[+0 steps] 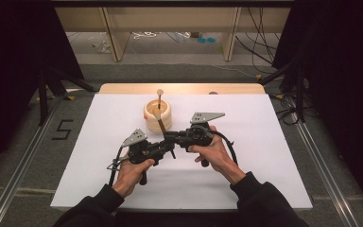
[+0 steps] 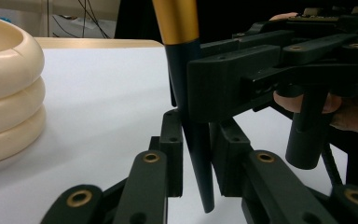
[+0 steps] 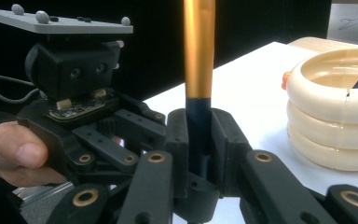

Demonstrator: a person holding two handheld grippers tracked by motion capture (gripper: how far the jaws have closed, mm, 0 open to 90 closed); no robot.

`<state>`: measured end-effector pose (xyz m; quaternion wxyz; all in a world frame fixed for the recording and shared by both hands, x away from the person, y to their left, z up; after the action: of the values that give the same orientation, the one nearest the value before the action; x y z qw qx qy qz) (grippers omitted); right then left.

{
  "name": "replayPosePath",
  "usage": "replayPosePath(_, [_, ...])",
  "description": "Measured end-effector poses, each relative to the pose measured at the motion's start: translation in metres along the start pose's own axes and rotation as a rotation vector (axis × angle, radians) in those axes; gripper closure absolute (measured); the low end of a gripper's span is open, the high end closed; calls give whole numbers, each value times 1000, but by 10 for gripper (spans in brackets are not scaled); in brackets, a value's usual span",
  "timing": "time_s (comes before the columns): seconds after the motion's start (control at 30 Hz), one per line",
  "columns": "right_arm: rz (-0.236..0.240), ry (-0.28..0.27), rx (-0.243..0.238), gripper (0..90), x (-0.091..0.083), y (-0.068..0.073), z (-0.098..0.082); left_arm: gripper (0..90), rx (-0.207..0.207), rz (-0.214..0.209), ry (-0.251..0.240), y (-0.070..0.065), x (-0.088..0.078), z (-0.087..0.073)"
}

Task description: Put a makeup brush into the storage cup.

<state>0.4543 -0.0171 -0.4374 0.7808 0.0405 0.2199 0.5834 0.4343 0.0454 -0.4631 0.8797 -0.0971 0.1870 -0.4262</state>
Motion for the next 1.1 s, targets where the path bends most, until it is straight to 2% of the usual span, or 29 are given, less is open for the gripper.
replayPosePath(0.33, [-5,-6,-5,783,-3,0,1,791,9,-1,1,1,0,0])
replayPosePath(0.4, [-8,10,1,783,-5,0,0,791,16,0,4,1,0,0])
replayPosePath(0.53, [-8,-5,-5,783,-5,0,0,792,39,3,10,1,-1,0])
replayPosePath(0.67, [-10,5,-2,783,-6,0,-1,793,54,4,14,1,0,0])
replayPosePath(0.73, [-9,-5,3,782,-5,-1,-1,794,47,11,19,1,0,-1])
replayPosePath(0.83, [-8,12,14,776,-6,0,-3,795,75,23,37,2,0,-4])
replayPosePath(0.87, [-21,22,-13,772,-6,-2,-4,795,94,24,47,3,0,-5])
replayPosePath(0.9, [-26,32,-15,756,-7,-1,-5,795,107,25,60,4,0,-6])
replayPosePath(0.93, [-30,26,-26,730,-7,-1,-4,795,97,39,66,4,1,-8])
replayPosePath(0.97, [-37,21,-18,696,-8,-1,-4,795,114,41,74,5,1,-9])
replayPosePath(1.03, [-40,18,-16,654,-11,-2,-2,795,116,44,75,6,1,-9])
replayPosePath(1.1, [-66,33,-36,617,-17,-4,-2,795,118,45,75,6,0,-8])
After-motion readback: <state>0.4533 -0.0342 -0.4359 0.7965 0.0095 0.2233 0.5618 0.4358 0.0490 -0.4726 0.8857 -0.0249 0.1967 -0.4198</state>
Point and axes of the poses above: each handheld gripper's, and its own axes: x roughly forward along the jaws, z roughly out of its top, y roughly to its left, the point moved 9 cm from there along x, roughly forward along the jaws, and after that the axes turned 1 degree about x, right-handed, at the moved point
